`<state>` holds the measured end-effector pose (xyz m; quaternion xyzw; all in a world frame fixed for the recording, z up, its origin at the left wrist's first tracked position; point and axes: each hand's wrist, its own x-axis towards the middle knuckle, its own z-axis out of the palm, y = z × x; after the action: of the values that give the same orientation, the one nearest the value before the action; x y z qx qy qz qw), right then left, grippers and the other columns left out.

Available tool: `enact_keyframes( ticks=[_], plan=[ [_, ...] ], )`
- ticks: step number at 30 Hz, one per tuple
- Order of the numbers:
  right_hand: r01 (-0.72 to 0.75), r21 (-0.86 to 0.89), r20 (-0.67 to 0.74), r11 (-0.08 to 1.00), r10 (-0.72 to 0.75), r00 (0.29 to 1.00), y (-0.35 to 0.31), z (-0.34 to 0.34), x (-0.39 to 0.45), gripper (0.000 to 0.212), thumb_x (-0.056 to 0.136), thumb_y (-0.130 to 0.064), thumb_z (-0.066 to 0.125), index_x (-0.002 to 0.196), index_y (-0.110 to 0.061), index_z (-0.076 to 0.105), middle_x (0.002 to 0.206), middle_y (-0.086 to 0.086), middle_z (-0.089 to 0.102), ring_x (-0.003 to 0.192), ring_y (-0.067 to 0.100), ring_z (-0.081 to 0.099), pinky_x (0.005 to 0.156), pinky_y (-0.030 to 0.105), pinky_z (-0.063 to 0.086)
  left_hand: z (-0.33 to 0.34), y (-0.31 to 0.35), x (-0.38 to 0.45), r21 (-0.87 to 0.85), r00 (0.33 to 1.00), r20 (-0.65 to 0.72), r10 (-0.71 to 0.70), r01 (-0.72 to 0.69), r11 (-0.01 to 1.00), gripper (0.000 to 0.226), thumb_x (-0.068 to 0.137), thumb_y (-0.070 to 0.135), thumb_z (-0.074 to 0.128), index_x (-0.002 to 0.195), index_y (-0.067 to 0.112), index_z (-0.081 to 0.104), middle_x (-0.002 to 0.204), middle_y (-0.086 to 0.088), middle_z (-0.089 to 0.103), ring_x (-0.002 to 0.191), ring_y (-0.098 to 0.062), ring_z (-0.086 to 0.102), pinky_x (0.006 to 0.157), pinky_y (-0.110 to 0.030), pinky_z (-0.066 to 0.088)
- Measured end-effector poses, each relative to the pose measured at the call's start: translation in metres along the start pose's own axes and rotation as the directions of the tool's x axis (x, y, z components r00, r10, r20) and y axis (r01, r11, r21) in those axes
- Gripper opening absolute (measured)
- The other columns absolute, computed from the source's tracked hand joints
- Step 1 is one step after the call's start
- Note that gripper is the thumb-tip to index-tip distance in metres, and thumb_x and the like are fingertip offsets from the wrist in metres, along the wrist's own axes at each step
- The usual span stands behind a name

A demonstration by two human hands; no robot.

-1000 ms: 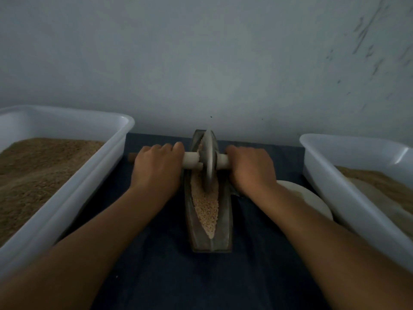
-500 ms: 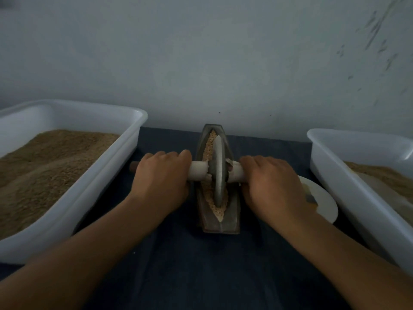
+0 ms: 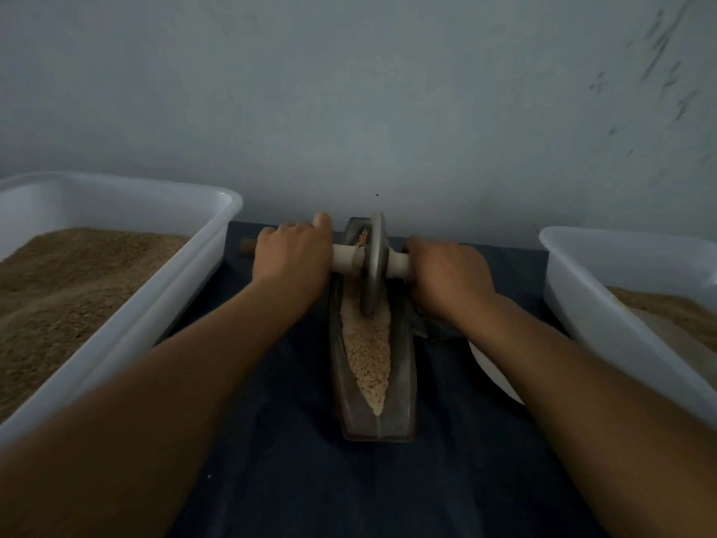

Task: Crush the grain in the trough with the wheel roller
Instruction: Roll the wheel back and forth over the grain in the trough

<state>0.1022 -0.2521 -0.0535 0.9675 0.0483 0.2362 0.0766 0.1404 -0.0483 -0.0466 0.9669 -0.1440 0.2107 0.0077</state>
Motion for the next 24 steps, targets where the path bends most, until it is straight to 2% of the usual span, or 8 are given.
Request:
enact_keyframes(
  ticks=[4,8,11,15,20,24],
  plan=[
    [-0.008,0.01,0.028,1.0,0.008,1.0,0.001,0.003,0.02,0.02,0.086,-0.026,0.065,0.104,-0.021,0.059,0.098,0.005,0.066,0.088,0.03,0.063,0.058,0.031,0.028,0.005,-0.002,0.013,0.0,0.999,0.04,-0.032,0.032,0.999,0.023,0.091,0.015,0.059,0.106,0.013,0.041,0.106,-0.013,0.064,0.093,-0.031,0.063,0.069,-0.037,0.038],
    [0.002,-0.035,-0.03,0.999,-0.003,1.0,0.0,0.005,0.018,0.015,0.085,-0.024,0.064,0.099,-0.02,0.061,0.091,0.005,0.067,0.083,0.029,0.064,0.056,0.029,0.025,0.006,-0.006,0.007,0.023,0.996,0.075,-0.04,0.038,0.999,0.028,0.09,0.022,0.064,0.109,0.014,0.045,0.104,-0.01,0.064,0.089,-0.027,0.063,0.065,-0.036,0.04],
    [-0.03,-0.025,-0.016,0.999,0.029,0.999,-0.002,0.004,0.005,0.013,0.084,-0.025,0.065,0.096,-0.021,0.064,0.09,0.003,0.067,0.082,0.027,0.065,0.055,0.028,0.026,0.002,-0.004,-0.002,0.075,0.997,0.078,-0.015,0.01,0.997,0.031,0.088,0.029,0.066,0.11,0.017,0.049,0.102,-0.007,0.064,0.088,-0.024,0.062,0.064,-0.035,0.04],
    [-0.024,0.019,-0.021,1.0,0.024,0.999,-0.002,-0.001,-0.023,0.015,0.082,-0.03,0.065,0.094,-0.023,0.059,0.086,-0.001,0.065,0.078,0.024,0.062,0.05,0.03,0.02,-0.009,0.002,-0.019,0.16,0.999,0.034,0.043,-0.047,0.986,0.026,0.088,0.033,0.065,0.107,0.02,0.052,0.096,-0.002,0.063,0.084,-0.02,0.062,0.061,-0.033,0.036],
    [0.025,0.098,-0.034,0.995,-0.022,0.999,-0.008,-0.02,-0.056,0.016,0.084,-0.029,0.064,0.097,-0.023,0.059,0.089,-0.002,0.065,0.077,0.024,0.061,0.059,0.032,0.033,-0.025,0.004,-0.051,0.179,0.998,0.01,0.055,-0.056,0.982,0.024,0.086,0.034,0.066,0.103,0.023,0.052,0.094,0.002,0.063,0.079,-0.017,0.06,0.059,-0.031,0.032],
    [0.062,0.099,-0.058,0.993,-0.057,0.997,-0.015,-0.039,-0.078,0.016,0.085,-0.023,0.063,0.101,-0.022,0.062,0.088,-0.002,0.065,0.076,0.019,0.059,0.065,0.034,0.044,-0.031,0.0,-0.083,0.151,0.996,-0.062,0.061,-0.051,0.987,0.034,0.081,0.039,0.07,0.089,0.027,0.039,0.085,0.008,0.06,0.064,-0.01,0.04,0.054,-0.027,0.026]
  ],
)
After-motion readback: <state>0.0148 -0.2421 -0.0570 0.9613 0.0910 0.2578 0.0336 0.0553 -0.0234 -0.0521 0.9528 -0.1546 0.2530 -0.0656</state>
